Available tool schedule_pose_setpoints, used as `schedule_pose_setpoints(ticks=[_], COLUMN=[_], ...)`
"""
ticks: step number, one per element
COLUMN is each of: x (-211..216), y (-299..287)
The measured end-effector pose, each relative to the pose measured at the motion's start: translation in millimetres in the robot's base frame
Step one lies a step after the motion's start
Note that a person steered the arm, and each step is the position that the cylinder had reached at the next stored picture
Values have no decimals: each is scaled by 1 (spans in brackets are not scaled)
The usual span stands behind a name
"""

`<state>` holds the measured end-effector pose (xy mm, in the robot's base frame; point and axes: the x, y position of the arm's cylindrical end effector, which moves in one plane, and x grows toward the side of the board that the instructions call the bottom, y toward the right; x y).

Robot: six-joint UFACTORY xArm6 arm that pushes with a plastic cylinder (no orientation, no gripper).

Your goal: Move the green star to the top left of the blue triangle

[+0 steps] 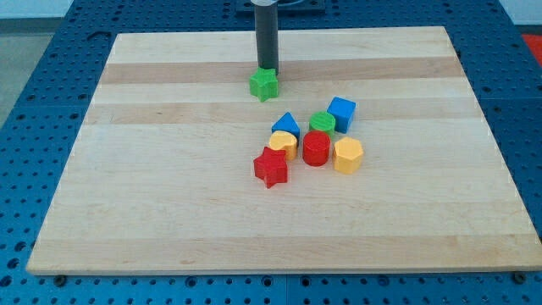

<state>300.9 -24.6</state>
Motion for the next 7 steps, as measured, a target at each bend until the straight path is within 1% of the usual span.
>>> schedule_pose_setpoints(ticks=[3,4,5,7], x=[4,34,51,51], y=[-3,-3,-9,-33])
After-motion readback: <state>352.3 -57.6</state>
